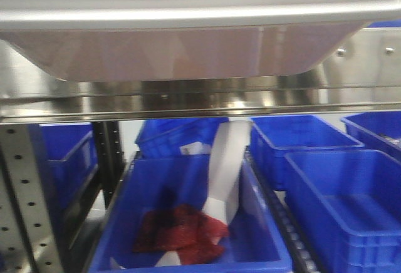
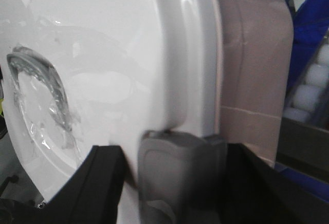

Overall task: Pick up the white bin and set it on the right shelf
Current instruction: 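Hold the bin with both grippers above the metal shelf edge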

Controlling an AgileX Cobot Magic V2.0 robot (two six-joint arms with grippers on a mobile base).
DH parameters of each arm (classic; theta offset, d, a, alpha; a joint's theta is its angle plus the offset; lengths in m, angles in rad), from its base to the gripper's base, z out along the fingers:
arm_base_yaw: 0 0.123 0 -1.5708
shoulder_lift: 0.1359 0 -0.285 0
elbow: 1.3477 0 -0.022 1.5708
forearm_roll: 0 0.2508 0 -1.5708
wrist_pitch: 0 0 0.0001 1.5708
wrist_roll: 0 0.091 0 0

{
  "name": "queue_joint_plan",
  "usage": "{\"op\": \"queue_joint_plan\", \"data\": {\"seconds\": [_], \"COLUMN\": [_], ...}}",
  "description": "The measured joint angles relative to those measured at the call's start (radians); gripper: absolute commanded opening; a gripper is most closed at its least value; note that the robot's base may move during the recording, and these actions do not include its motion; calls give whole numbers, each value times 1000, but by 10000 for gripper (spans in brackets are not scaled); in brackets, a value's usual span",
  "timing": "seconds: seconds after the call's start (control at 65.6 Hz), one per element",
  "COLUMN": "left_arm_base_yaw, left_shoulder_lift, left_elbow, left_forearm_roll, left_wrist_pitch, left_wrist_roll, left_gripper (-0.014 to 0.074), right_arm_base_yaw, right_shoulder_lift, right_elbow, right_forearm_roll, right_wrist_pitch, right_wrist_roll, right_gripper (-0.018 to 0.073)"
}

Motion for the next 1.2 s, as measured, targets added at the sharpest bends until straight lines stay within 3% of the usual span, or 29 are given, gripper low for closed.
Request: {"op": "queue_joint_plan", "data": {"seconds": [1.204], "left_arm_base_yaw": [0], "left_shoulder_lift": [0], "left_elbow": [0], "left_forearm_roll": [0], "left_wrist_pitch": [0], "left_wrist_roll": [0], "left_gripper": [188], "right_arm_base_yaw": [0], "right_shoulder_lift": [0], "right_elbow": [0], "right_forearm_roll": [0], "right_wrist_pitch": [0], "right_wrist_roll": [0], "right_gripper": [368]}}
